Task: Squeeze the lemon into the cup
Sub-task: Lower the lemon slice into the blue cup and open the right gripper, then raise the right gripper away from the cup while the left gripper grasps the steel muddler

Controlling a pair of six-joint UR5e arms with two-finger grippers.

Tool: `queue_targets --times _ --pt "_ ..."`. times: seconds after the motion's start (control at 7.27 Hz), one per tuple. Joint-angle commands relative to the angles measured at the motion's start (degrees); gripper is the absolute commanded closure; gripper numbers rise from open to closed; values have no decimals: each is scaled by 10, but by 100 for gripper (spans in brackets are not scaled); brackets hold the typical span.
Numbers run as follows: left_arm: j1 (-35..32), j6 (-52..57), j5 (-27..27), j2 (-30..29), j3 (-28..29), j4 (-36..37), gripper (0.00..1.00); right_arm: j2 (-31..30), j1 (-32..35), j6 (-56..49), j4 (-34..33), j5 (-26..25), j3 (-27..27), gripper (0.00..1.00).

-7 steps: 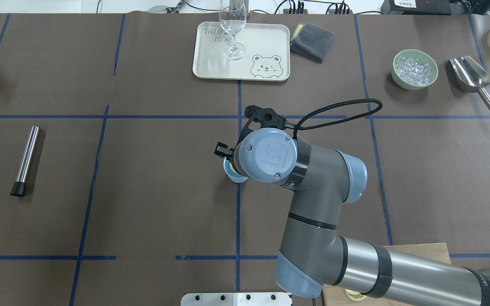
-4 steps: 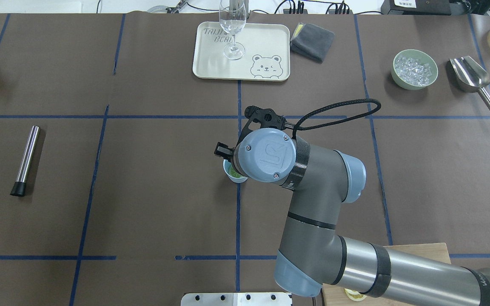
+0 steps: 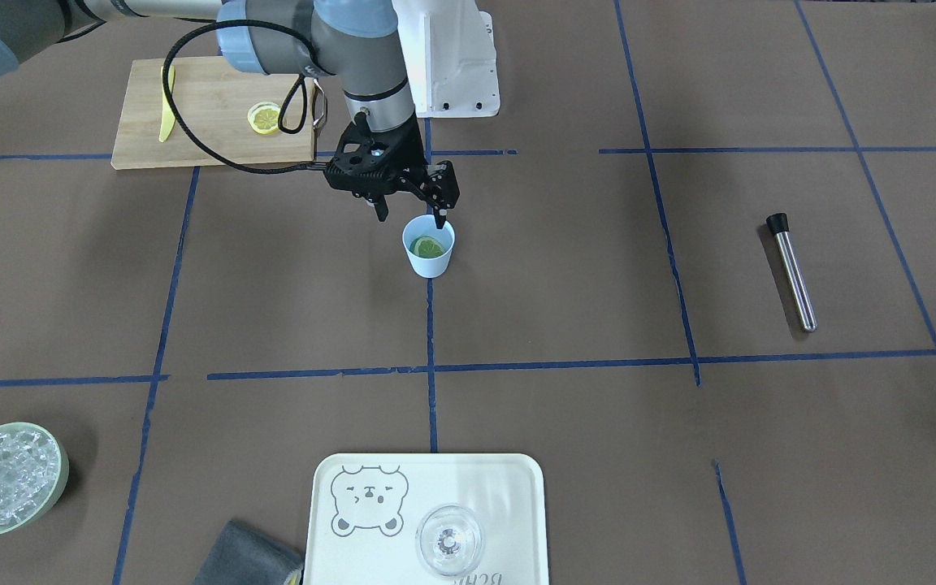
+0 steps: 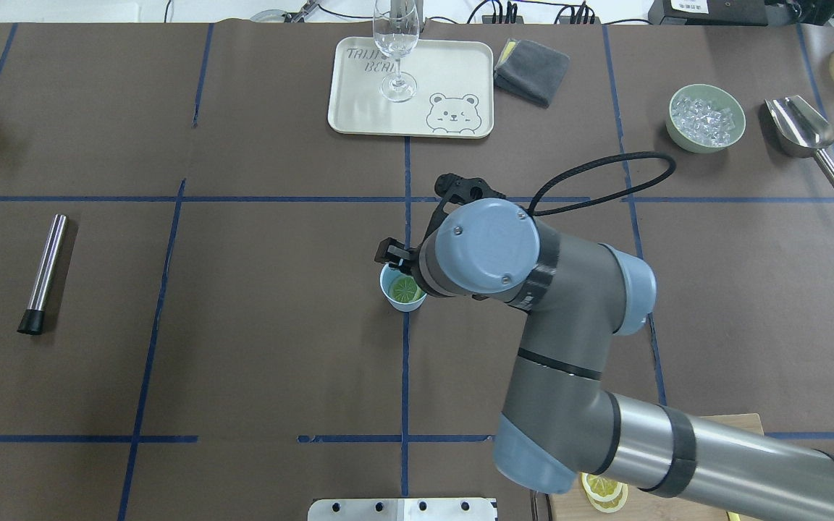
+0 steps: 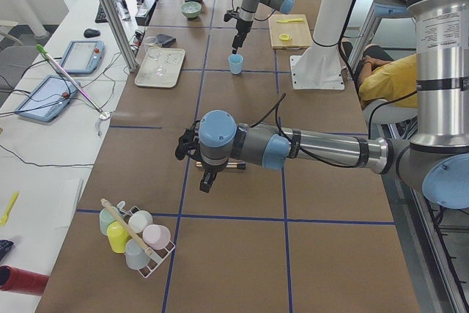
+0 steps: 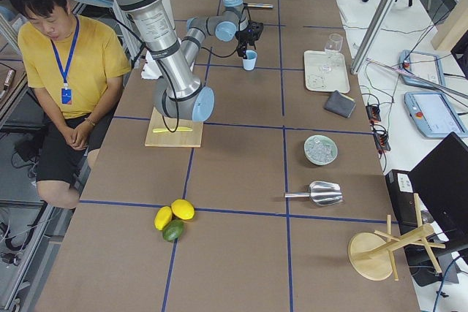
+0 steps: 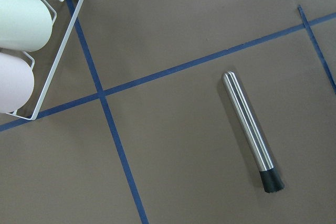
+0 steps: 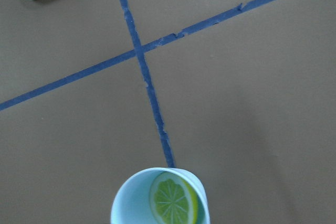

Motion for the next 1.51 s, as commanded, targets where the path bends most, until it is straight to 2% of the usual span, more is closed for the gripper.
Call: queue_targets --times 0.0,0.28,0.41,0.55,0.83,1.1,1.38 --pt "107 -176 19 -4 20 -155 1 -107 40 -101 -3 58 103 0" --pt "184 -240 78 -33 47 -192 0 -195 81 -170 0 90 140 0" --pt "195 -287 88 -35 55 -199 0 -234 98 -218 3 89 152 0" --pt "215 -310 93 -39 68 -199 0 -248 105 -252 5 88 150 0" --pt "267 -367 163 -88 115 -195 6 -289 133 -302 32 107 150 0" --pt "267 -370 165 -109 164 -190 11 -359 172 -355 102 150 143 0" --pt "272 -377 168 -121 182 -187 12 -364 172 -357 112 150 138 0"
